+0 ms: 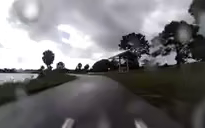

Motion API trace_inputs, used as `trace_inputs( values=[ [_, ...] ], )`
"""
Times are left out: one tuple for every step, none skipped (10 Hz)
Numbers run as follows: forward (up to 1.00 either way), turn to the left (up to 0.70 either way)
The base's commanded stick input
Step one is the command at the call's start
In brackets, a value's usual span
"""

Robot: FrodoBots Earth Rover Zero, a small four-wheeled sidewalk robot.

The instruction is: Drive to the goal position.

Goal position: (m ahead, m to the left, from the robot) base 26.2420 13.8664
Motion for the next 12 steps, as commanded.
trace_inputs(
  values=[
    [1.0, 0.0],
    [1.0, 0.0],
    [1.0, 0.0],
    [1.0, 0.0],
    [1.0, 0.0],
    [1.0, 0.0],
    [1.0, 0.0],
    [1.0, 0.0],
    [1.0, 0.0],
    [1.0, 0.0],
    [1.0, 0.0],
    [1.0, 0.0]
  ],
)
